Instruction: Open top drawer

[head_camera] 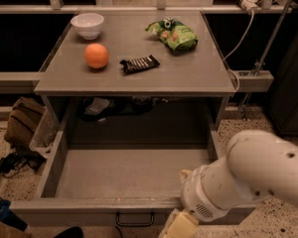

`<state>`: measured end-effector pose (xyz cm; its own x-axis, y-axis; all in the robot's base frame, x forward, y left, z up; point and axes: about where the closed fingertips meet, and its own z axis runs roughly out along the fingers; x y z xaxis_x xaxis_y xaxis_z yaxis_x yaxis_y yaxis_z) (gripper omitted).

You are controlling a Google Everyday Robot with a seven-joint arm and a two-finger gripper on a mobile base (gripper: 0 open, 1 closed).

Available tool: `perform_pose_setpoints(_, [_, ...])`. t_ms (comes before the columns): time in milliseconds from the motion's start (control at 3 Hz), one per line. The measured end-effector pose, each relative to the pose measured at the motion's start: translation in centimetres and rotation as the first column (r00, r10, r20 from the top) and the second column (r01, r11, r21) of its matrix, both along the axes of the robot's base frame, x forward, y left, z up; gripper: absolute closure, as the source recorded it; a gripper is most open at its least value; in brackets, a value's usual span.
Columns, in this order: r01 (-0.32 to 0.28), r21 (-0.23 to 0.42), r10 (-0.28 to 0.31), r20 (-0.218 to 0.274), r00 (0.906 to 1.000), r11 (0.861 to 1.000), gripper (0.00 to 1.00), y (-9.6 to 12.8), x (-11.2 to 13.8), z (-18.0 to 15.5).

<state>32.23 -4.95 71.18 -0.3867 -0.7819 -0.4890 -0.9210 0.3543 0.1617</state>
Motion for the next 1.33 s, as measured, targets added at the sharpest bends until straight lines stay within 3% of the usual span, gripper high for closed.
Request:
perform_pose_setpoints(333, [0.073, -0.005, -0.072, 0.048, 0.9962, 0.997, 0.00, -4.4, 3.0, 4.1])
perform_pose_setpoints(667, [0.189, -0.016, -0.186, 0.113, 0.9760, 0.982, 0.00, -12.0, 6.5, 9.1])
perform_pose_setpoints(1000, [0.281, 0.015, -0.280, 0.151, 0.9480, 0.960, 0.00, -19.3, 9.7, 12.2])
perform_pose_setpoints(1333, [0.373, 0.080, -0.382, 0.202, 0.9019, 0.924, 0.00, -26.3, 11.0, 15.3])
